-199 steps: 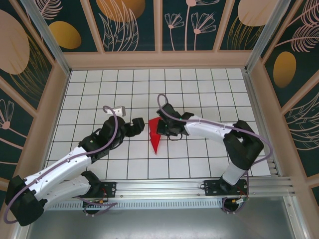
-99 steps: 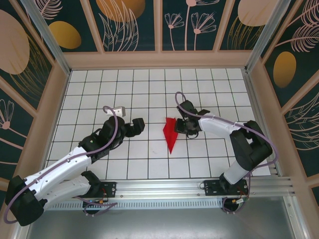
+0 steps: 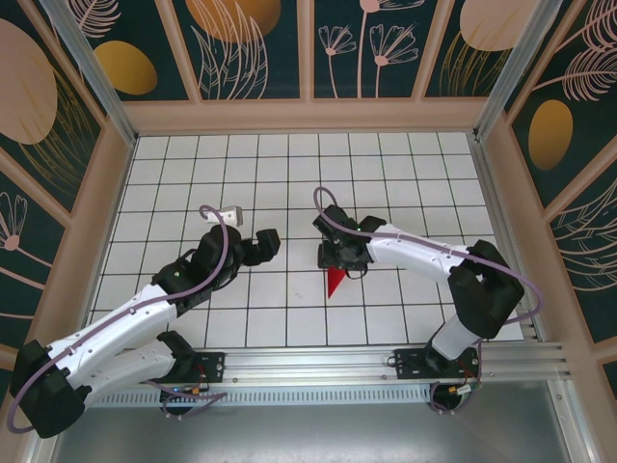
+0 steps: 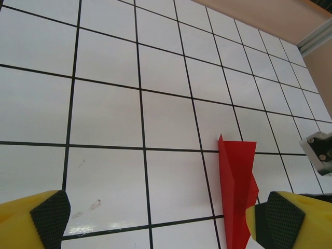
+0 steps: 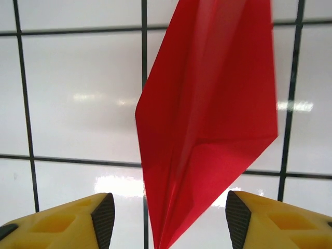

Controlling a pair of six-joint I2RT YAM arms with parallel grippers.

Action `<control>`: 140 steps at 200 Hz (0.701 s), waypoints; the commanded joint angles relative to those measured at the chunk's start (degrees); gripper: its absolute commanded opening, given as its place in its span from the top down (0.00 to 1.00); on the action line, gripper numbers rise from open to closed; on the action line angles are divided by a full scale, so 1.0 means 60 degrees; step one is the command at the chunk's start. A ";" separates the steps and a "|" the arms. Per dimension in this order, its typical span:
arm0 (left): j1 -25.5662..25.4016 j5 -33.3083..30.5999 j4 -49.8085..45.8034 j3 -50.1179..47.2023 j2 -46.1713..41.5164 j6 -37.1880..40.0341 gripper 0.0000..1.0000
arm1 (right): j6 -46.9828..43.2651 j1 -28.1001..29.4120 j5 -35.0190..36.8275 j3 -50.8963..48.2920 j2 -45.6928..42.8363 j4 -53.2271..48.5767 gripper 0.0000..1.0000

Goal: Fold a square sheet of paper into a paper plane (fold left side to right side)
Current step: Place the paper plane at the center of the table, then pick up the paper plane at the center of the table.

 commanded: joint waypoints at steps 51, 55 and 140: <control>0.0043 -0.0051 0.0062 -0.0035 -0.0096 0.0228 0.02 | 0.0545 -0.0038 -0.0605 -0.0557 -0.0108 0.0701 0.44; 0.0033 -0.0049 0.0049 -0.0044 -0.0094 0.0225 0.01 | 0.0543 -0.0033 -0.0606 -0.0547 -0.0057 0.0698 0.46; 0.0044 -0.0065 -0.0026 0.0000 -0.0093 0.0246 0.02 | 0.0450 -0.0062 -0.0612 -0.0514 0.0609 0.0805 0.68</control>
